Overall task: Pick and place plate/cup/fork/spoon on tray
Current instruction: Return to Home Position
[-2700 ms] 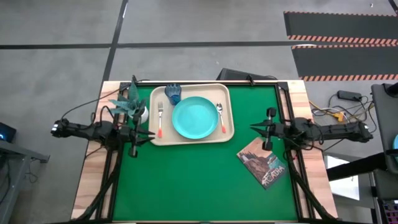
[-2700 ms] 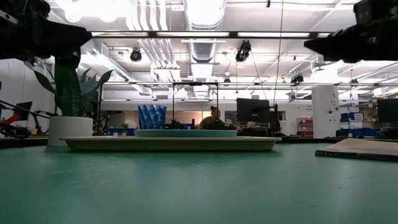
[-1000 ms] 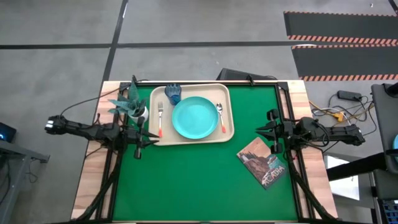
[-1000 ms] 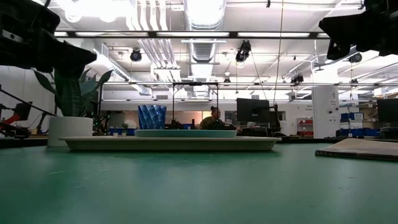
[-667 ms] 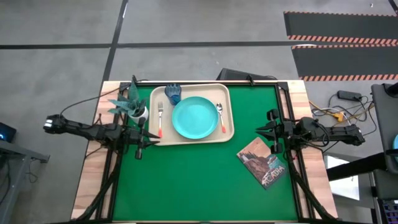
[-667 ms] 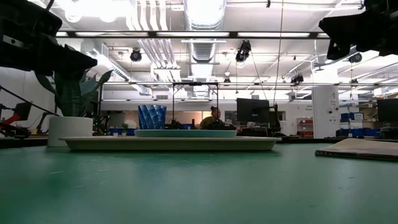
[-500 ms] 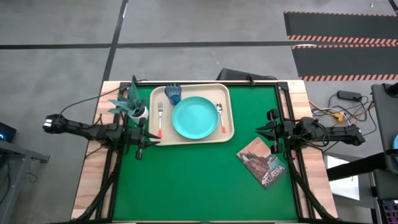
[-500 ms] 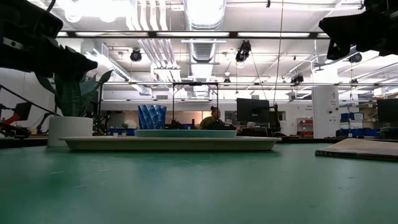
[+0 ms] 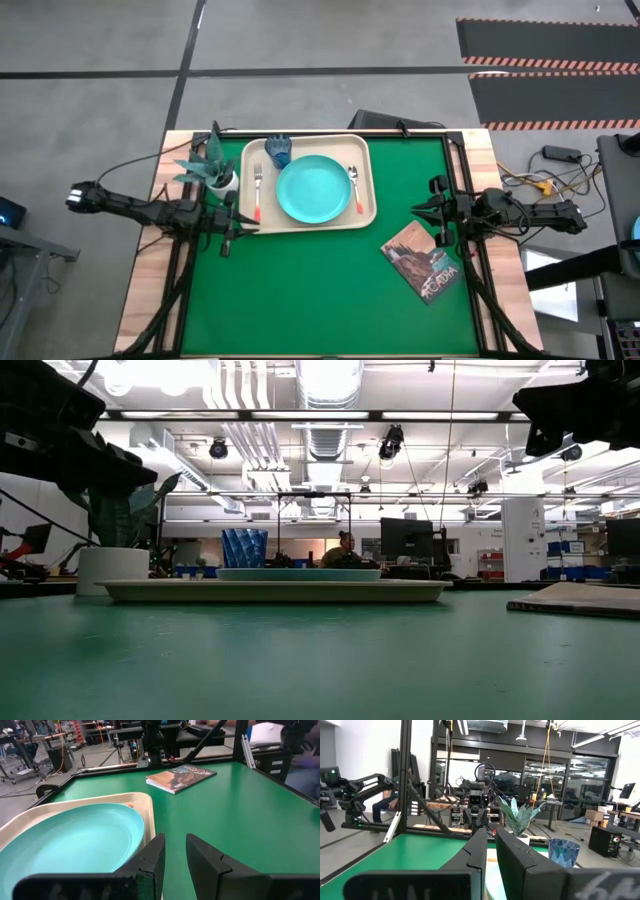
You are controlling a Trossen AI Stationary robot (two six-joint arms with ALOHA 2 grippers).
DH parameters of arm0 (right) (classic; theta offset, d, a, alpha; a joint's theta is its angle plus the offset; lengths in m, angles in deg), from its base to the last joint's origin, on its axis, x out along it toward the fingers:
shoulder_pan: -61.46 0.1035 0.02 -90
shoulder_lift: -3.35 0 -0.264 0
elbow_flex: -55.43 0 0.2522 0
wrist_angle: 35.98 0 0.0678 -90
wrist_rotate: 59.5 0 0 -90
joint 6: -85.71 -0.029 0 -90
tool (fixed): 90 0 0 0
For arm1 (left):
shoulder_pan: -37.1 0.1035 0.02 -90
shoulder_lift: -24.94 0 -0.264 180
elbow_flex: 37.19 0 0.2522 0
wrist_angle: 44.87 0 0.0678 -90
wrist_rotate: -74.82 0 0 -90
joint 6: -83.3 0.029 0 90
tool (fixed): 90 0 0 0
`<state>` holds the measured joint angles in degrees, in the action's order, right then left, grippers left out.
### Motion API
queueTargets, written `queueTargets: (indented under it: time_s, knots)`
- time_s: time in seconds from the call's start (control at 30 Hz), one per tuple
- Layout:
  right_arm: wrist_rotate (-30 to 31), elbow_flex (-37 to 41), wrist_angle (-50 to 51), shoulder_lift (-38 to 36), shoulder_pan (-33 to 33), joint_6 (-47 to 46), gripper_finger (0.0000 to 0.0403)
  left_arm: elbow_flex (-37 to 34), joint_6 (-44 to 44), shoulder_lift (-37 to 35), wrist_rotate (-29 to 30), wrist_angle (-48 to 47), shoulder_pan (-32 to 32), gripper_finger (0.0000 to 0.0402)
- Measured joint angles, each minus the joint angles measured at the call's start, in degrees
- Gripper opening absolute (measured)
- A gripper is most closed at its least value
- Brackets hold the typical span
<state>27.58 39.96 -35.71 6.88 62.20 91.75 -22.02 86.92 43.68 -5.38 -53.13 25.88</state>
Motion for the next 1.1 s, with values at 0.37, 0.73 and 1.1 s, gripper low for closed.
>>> queueTargets:
  time_s: [0.37, 0.73, 1.1]
  knots:
    - [0.00, 0.00, 0.00, 0.00, 0.00, 0.04, 0.0031, 0.00, 0.00, 2.14, 0.00, -0.01, 0.02, 0.0063]
    - [0.00, 0.02, 0.00, 0.00, -0.02, 0.04, 0.0031, 0.00, 0.00, 3.90, 0.00, 0.02, 0.00, 0.0063]
    - [0.00, 0.01, -0.01, 0.00, -0.01, 0.00, 0.0031, 0.00, 0.00, 5.81, 0.00, 0.01, 0.01, 0.0063]
